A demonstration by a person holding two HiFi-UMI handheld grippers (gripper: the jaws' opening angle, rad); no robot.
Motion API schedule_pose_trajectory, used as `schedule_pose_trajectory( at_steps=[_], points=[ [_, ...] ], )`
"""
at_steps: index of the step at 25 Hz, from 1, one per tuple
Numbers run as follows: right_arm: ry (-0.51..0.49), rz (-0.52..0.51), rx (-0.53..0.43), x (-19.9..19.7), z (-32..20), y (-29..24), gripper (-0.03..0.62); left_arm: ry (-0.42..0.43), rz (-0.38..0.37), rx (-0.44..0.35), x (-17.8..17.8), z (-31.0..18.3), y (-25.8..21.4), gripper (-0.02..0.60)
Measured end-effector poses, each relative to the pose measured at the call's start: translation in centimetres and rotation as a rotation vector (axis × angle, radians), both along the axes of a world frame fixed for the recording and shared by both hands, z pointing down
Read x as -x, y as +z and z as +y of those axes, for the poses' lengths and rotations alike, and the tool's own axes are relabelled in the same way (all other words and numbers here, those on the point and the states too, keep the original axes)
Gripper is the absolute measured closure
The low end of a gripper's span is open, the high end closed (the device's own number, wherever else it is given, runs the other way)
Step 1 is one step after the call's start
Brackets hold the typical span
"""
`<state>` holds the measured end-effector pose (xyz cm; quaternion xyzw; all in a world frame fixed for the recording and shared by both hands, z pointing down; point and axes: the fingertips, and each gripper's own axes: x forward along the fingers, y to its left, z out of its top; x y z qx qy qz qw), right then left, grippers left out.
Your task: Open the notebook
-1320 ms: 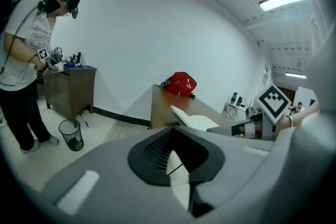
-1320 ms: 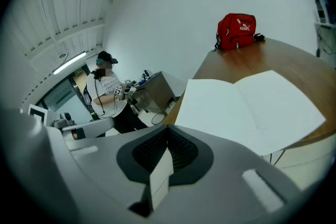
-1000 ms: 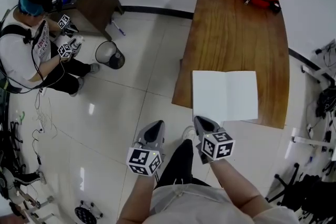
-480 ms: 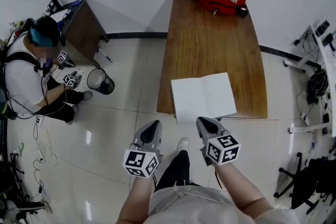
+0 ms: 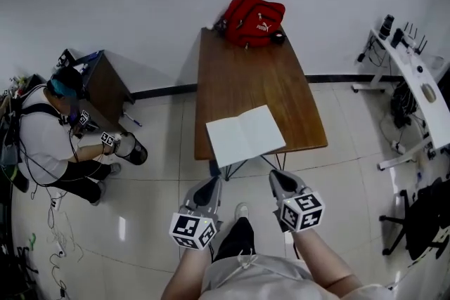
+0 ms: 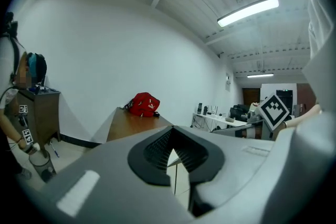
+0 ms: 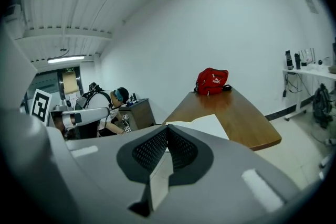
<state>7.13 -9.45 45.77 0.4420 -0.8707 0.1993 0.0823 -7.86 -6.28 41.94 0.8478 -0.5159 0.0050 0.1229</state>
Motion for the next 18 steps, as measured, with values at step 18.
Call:
schedule_pose_trajectory(
  at_steps=[18],
  points=[
    [0.016, -0.007, 0.004, -5.1, 16.4, 0.1, 0.592, -0.009, 0.009, 0.023, -3.1, 16.4, 0.6, 0.575]
  ],
)
